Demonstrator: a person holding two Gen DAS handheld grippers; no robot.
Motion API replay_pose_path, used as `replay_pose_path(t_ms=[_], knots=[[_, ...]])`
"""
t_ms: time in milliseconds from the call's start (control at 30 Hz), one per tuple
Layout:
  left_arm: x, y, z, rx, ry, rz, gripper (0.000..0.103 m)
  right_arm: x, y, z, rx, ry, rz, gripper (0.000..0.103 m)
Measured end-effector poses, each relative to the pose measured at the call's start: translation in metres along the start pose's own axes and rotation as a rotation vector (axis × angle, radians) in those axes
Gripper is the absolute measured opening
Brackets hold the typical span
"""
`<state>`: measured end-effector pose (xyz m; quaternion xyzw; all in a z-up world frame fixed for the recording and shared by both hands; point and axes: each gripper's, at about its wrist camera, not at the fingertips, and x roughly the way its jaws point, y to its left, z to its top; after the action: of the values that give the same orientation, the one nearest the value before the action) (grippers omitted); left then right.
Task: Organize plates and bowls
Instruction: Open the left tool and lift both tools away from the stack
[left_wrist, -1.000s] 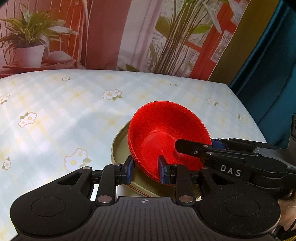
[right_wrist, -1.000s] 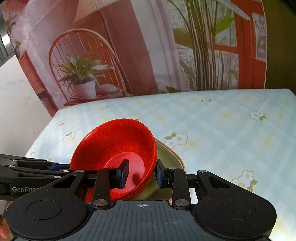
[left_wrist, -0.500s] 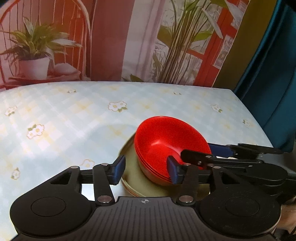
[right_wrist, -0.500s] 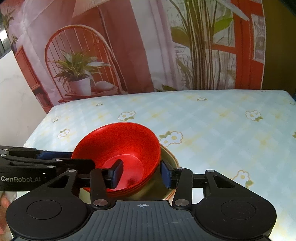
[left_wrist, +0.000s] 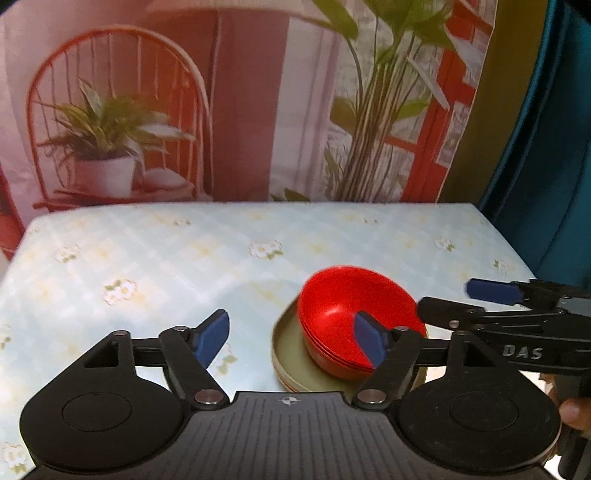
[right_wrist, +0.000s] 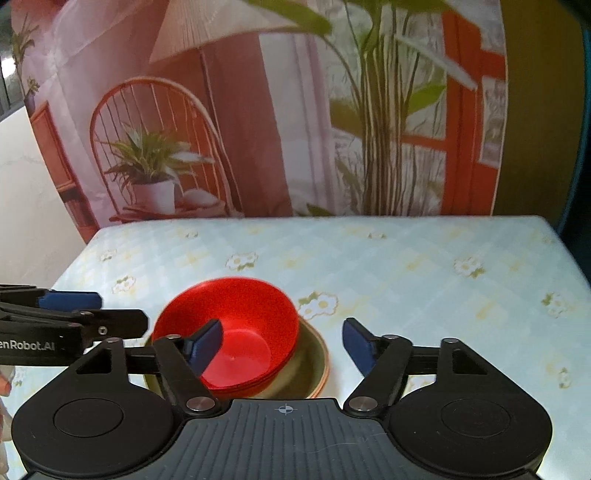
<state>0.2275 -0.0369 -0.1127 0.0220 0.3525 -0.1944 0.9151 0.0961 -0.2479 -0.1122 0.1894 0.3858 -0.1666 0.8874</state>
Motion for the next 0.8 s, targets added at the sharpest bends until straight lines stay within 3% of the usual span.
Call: replay_pose_path(t_ms=[133,300,533,800], knots=[[-0.022,0.001,0.002,0.011,-0.052,0.032,0.088,-0.019,0.002,0.007,-0.016,-0.04,-0.014,0.082],[-0.045,-0.001,0.003,0.018,-0.09,0.054,0.093,-0.037,0.007,0.014,-0.036,-0.072,-0.02,0.087],[-0.077,-0.003,0.006,0.031,-0.157,0.088,0.096,-0.066,0.022,0.02,-0.072,-0.121,-0.024,0.103],[-0.127,-0.004,0.009,0.013,-0.247,0.152,0.103,-0.11,0.037,0.028,-0.082,-0.189,-0.025,0.103]])
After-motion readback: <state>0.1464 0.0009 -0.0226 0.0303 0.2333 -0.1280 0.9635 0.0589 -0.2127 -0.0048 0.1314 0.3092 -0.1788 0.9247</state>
